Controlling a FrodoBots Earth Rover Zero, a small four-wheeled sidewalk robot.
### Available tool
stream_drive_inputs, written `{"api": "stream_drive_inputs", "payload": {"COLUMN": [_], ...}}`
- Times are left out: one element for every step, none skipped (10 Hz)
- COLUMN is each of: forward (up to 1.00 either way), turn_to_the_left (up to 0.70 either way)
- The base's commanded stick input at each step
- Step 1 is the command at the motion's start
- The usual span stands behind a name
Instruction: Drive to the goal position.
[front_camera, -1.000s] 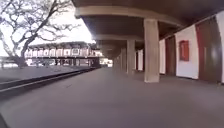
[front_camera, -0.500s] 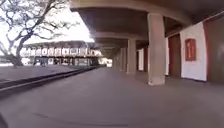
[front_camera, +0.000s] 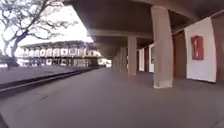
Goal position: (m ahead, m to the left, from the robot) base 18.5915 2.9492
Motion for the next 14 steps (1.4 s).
{"api": "stream_drive_inputs", "payload": {"forward": [1.0,1.0,1.0,1.0,1.0,1.0,1.0,1.0,1.0,1.0,1.0,1.0,1.0,1.0], "turn_to_the_left": [0.01,0.01,0.01,0.01,0.01,0.01,0.01,0.01,0.01,0.01,0.01,0.01,0.01,0.01]}}
